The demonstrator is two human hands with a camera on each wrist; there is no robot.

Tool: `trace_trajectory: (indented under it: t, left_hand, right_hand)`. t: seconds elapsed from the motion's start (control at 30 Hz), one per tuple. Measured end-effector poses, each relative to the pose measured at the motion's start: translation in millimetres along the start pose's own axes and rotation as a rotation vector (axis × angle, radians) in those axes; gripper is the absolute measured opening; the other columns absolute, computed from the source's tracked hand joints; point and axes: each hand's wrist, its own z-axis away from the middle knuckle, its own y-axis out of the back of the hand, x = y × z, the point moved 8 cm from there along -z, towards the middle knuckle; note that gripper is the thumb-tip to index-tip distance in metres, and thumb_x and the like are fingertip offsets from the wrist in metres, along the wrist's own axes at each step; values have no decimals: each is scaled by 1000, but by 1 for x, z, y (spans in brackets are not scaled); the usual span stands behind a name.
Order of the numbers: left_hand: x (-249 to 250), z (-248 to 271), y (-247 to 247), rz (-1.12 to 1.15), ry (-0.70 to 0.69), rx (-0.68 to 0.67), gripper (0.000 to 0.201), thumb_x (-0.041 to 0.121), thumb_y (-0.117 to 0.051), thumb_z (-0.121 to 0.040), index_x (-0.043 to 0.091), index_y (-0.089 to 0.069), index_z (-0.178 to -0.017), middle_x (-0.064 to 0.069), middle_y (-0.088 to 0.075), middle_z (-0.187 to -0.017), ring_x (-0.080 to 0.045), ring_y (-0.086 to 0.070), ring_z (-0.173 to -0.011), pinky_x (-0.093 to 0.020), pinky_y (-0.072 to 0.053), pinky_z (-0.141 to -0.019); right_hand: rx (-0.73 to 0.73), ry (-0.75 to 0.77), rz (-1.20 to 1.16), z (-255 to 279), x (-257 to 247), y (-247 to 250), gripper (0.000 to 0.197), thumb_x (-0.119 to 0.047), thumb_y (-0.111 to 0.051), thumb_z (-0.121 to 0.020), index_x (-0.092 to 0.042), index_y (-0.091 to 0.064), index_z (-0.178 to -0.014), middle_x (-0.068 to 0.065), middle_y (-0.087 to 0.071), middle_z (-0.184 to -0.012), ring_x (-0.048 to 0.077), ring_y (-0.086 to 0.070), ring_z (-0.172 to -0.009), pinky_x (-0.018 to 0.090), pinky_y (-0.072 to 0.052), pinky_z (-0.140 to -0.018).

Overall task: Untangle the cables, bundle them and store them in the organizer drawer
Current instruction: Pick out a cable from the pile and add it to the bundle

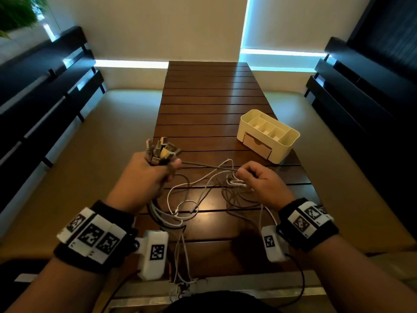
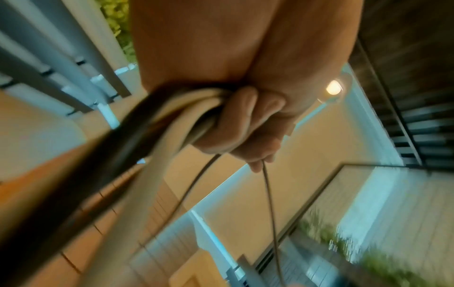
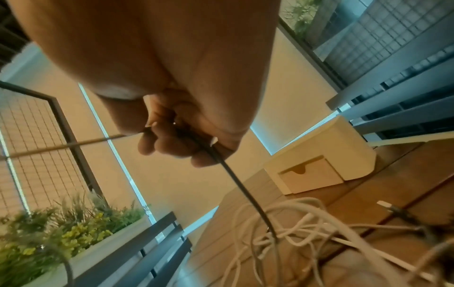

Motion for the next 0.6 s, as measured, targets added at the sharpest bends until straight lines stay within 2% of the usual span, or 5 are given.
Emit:
trace_trajectory:
  t: [0.17, 0.27, 0.37, 0.5, 0.6]
  left_hand:
    - [-7, 2, -15, -303, -45, 43, 9, 16, -69, -90, 8, -73, -87, 5, -60, -60, -2, -43, -48, -27, -36, -56]
    - [1, 2, -12, -265, -117, 149, 11, 18, -69, -91, 13, -72, -101, -4, -70, -93, -15, -61, -80, -34, -47, -76]
    - [17, 4, -19, -269, -239, 172, 31, 18, -70, -90, 22, -68, -120, 12, -63, -117, -6, -58, -108, -26, -44, -92]
    - [16, -2, -49, -360, -219, -28, 1, 25, -71, -89, 24, -70, -89, 11, -70, -86, -8, -62, -78, -28, -48, -71]
    - [13, -2, -61, -333, -175, -139, 16, 22, -69, -90, 13, -67, -76, 1, -63, -67, -7, -51, -57, -25, -42, -58]
  right_hand:
    - [18, 143, 62, -11, -36, -1, 10, -27, -56, -98, -27, -61, -90, -6, -62, -83, 7, -58, -75, 24, -50, -70]
    - [-51, 215, 196, -13, -45, -10, 7, -25, -58, -97, -27, -60, -90, -8, -59, -87, 5, -57, -78, 21, -46, -70]
    - [-113, 280, 251, -12, -50, -22, 5, -23, -60, -95, -20, -64, -92, -7, -56, -90, 8, -57, -82, 28, -52, -75]
    - [-96, 383, 255, -9, -71, -29, 3, -21, -60, -95, -20, -63, -93, -6, -54, -91, 10, -54, -81, 26, -49, -72]
    - [-53, 419, 242, -9, -81, -22, 5, -20, -60, -95, -17, -64, -96, -11, -52, -87, 6, -51, -78, 15, -42, -68]
